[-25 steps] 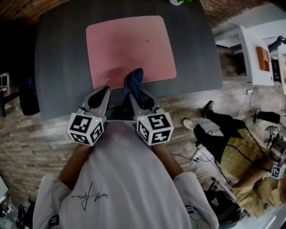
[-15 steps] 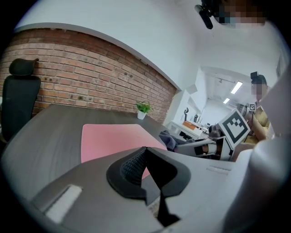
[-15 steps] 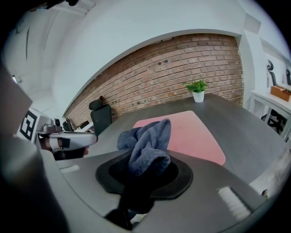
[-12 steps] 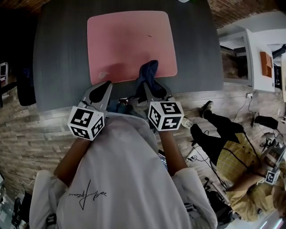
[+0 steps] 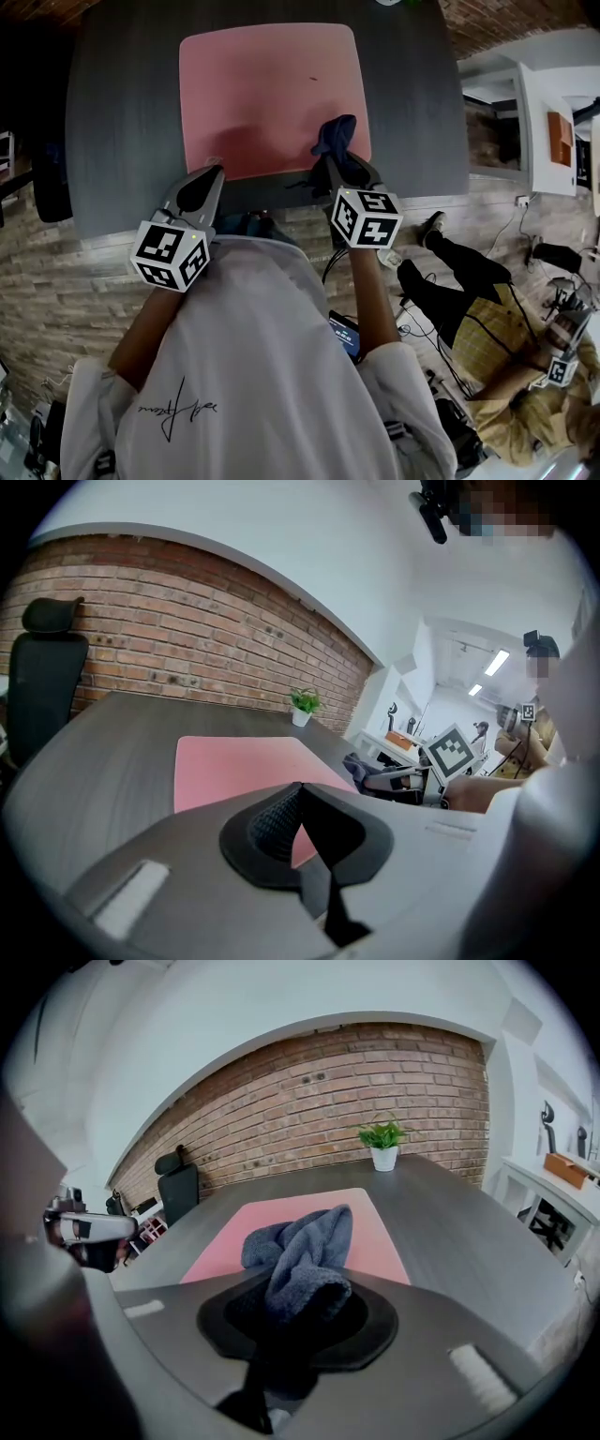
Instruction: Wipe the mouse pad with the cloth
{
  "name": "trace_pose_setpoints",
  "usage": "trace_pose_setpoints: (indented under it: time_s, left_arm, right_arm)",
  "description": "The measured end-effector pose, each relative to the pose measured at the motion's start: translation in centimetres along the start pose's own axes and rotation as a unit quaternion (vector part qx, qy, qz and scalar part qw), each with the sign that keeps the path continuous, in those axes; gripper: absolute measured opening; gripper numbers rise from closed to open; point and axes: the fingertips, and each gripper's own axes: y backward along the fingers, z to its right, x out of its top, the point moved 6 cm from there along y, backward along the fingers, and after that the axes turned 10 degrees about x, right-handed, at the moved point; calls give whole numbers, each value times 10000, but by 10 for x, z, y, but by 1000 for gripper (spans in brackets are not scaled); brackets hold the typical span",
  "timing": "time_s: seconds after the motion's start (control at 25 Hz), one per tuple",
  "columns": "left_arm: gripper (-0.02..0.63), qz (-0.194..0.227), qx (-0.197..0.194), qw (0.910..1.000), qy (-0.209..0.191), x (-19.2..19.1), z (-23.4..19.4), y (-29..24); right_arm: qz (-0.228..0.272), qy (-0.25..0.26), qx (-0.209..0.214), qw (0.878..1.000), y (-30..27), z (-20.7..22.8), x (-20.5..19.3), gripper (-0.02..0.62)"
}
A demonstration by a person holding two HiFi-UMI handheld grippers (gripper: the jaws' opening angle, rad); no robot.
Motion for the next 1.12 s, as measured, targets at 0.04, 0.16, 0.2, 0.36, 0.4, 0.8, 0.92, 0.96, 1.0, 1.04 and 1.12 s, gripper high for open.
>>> trace_pose_setpoints:
  time_s: [0.04, 0.16, 0.2, 0.36, 0.4, 0.8, 0.92, 0.96, 1.0, 1.04, 1.12]
  left_arm:
    - [3, -14, 5, 10000, 25, 0, -1, -1]
    - [3, -58, -10, 10000, 20, 2, -3, -6]
    - [3, -56, -14, 10000, 15, 3, -3, -7]
    - [3, -97, 8, 9999, 127, 0, -7, -8]
    - [5, -125, 13, 9998, 160, -1, -7, -9]
    - [5, -248, -8, 9996, 134, -2, -17, -11]
    - [5, -244, -6, 9996, 139, -2, -19, -11]
    - [5, -244, -7, 9996, 139, -1, -20, -11]
    - [5, -246, -8, 9996, 141, -1, -22, -11]
    - [5, -250, -10, 9996, 146, 0, -23, -11]
    - [5, -270, -12, 9995, 163, 0, -25, -12]
  right_arm:
    - [15, -16, -39, 10000, -1, 5, 0, 101]
    - [-38, -93, -121, 9999, -5, 18, -2, 100]
    - [-78, -76, -162, 9998, -8, 22, -3, 100]
    - [-275, 43, -336, 9990, -15, 40, -8, 100]
    - [-333, 54, -374, 9987, -17, 45, -9, 100]
    - [-607, 31, -694, 9957, -45, 80, -14, 100]
    - [-757, 151, -777, 9940, -54, 83, -21, 100]
    - [-792, 151, -808, 9935, -56, 83, -23, 100]
    - [-816, 140, -832, 9931, -57, 84, -25, 100]
    - [-833, 127, -849, 9928, -58, 85, -25, 100]
    - [-852, 111, -854, 9926, -60, 85, -26, 100]
